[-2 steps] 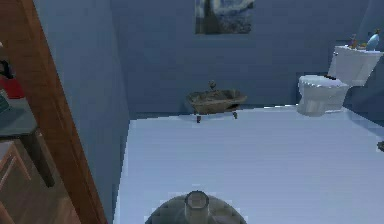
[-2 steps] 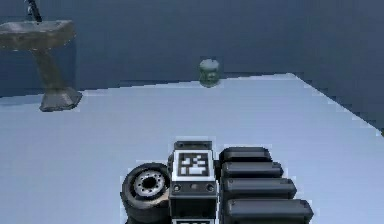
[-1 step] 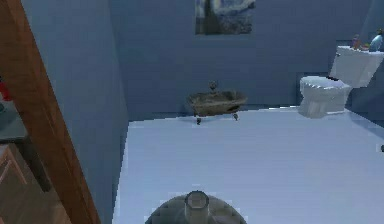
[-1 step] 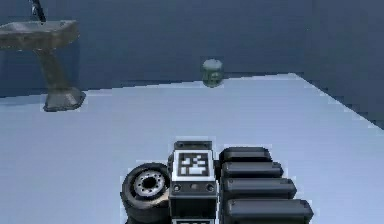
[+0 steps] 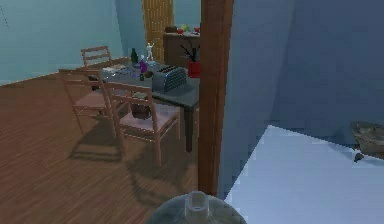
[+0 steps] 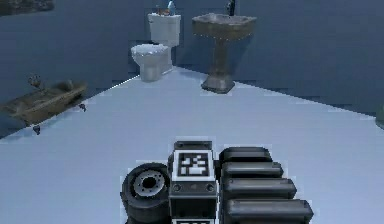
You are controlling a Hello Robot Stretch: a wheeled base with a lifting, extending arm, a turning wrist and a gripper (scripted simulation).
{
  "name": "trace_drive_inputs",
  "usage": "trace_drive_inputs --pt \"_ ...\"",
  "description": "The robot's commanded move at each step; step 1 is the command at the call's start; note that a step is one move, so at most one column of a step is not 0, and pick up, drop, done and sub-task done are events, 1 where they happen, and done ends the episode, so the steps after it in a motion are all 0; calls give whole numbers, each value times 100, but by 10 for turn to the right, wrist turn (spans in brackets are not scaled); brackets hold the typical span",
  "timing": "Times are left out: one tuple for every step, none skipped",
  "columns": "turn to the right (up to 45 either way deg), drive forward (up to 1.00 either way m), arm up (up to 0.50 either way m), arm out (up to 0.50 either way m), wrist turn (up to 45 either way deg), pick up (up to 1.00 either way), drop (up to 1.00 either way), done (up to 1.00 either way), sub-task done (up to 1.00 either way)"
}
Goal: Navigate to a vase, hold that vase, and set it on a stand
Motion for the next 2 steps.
trace_drive_inputs --pt "-90 0 0 0 0 0 0 0 0" --pt "0 25 0 0 0 0 0 0 0"
